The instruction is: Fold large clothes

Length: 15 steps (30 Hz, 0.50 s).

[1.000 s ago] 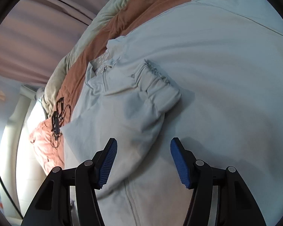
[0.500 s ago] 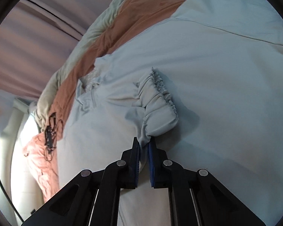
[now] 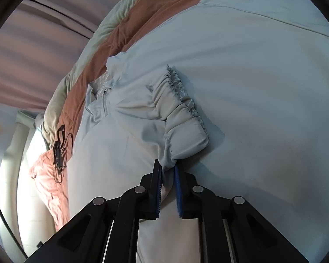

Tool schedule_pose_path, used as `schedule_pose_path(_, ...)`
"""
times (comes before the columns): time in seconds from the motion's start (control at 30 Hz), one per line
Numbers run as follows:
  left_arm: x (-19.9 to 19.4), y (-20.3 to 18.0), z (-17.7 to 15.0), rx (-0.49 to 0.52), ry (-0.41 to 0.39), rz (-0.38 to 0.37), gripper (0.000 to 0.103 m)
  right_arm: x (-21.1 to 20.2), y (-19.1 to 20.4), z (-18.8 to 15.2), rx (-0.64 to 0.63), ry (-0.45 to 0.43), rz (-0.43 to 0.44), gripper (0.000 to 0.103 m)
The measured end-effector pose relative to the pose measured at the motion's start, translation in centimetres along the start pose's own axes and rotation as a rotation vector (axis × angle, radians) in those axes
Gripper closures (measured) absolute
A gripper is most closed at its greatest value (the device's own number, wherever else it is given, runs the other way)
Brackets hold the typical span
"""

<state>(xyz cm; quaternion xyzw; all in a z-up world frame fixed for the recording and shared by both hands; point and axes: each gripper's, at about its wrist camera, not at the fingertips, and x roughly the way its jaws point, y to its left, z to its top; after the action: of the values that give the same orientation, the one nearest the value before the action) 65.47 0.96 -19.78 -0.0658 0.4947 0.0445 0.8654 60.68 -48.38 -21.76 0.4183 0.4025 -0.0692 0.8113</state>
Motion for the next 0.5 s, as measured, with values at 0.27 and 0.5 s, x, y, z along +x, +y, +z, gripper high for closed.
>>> schedule_pose_path(0.27,-4.1,-1.6,-0.7,0.049,-0.091,-0.049,0.050,-6.3,-1.0,1.3,-0.028,-0.113,-0.031,0.039)
schedule_pose_path(0.5,-6.0,-2.2,-1.0,0.024,-0.128,-0.139,0.050,-12.3,-6.1,4.6,-0.022,-0.216,-0.120,0.039)
